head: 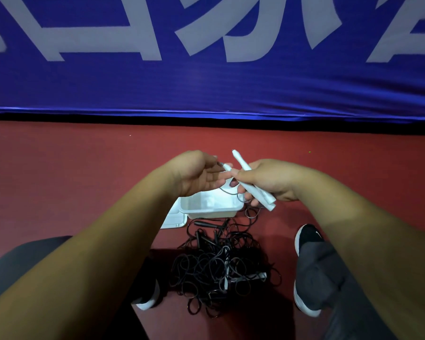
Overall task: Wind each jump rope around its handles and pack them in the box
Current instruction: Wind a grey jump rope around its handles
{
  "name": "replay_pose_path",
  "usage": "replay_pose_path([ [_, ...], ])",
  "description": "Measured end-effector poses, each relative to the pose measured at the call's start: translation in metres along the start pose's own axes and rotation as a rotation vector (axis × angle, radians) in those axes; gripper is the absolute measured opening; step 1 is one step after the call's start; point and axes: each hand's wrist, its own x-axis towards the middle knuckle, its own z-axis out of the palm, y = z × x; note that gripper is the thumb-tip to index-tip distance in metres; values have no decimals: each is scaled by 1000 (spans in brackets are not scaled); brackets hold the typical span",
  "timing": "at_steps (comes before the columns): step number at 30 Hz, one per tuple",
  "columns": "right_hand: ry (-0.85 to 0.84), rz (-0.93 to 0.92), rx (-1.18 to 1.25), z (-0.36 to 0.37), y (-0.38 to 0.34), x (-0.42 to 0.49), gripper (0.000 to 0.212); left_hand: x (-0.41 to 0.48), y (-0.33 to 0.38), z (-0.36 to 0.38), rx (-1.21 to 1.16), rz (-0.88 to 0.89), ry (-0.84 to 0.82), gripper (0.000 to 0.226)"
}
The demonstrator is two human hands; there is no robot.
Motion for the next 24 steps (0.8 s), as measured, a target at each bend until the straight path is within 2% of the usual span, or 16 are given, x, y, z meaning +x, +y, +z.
replay_pose_path([
  [2,-9,-44,48,3,-2,-1,47,-3,3,0,63,17,50,20],
  [4,-42,-67,97,4,-4,-1,39,-7,4,-2,227,108,114,26],
  [7,-83,-62,95,3,-6,-3,29,-8,4,-9,675,403,142,47],
  [9,-123,-59,75,5,-8,-7,29,-7,4,-9,826,571,74,51],
  [11,-141,-57,67,6,-10,-11,27,-8,3,-7,844,635,49,45],
  [15,-130,-65,100,9,-13,-13,32,-4,0,-3,880,714,104,17],
  [18,-76,-66,65,9,-12,-8,37,-6,0,3,834,725,173,19],
  [22,80,-51,-23,7,-13,-4,47,-10,0,12,726,697,225,26],
  [24,207,-111,-184,8,-14,-2,49,-9,2,13,676,670,275,28],
])
